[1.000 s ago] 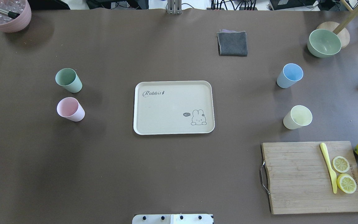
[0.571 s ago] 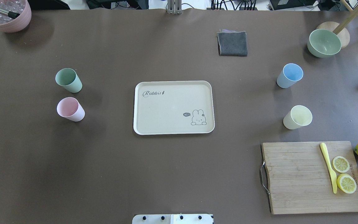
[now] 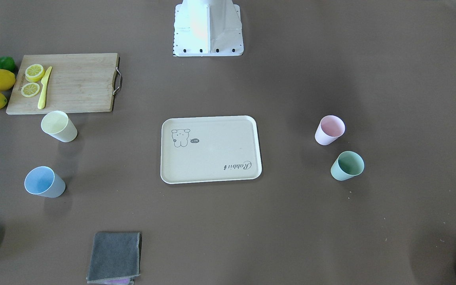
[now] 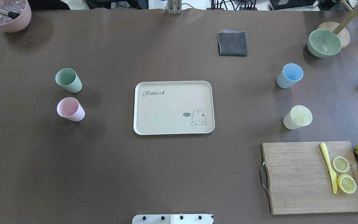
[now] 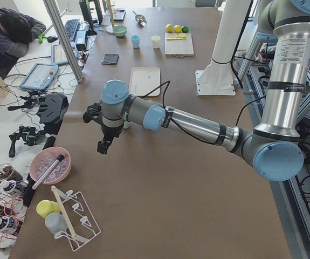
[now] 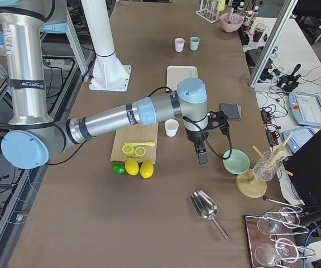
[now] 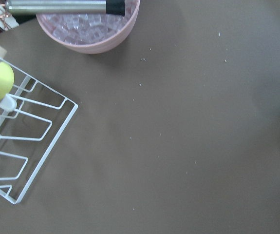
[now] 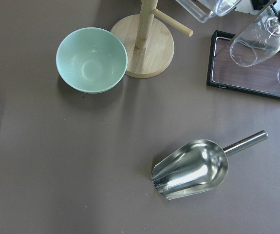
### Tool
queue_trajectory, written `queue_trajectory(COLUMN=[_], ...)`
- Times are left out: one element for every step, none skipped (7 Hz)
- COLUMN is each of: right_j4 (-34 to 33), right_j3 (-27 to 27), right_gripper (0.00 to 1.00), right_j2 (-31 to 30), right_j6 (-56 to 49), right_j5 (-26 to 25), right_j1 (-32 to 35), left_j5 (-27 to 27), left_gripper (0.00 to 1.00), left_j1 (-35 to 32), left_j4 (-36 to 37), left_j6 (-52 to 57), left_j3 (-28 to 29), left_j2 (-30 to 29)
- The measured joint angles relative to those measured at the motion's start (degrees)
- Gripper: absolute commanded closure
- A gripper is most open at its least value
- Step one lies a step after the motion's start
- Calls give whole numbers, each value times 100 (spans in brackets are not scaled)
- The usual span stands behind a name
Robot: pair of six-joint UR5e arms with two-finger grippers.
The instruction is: Place all cups on tray
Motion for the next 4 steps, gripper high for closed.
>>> queue_trajectory(right_j4=[0, -1, 0, 6], right_j3=[-30, -43, -45, -19], right_gripper=[0, 0, 0, 0], right_j2=[-57, -96, -92, -29], right_j6=[-26, -17, 181, 699], right_j5=[16, 41, 100, 161], right_j1=[6, -11, -115, -378], left_j5=[-262, -570, -722, -748], left_gripper=[2, 2, 2, 2], left_j1=[8, 68, 320, 752], left_j4=[-52, -123, -263, -485], left_j6=[-54, -164, -288, -475], left_j3=[153, 224, 247, 329], left_j2=[-220, -333, -393, -457])
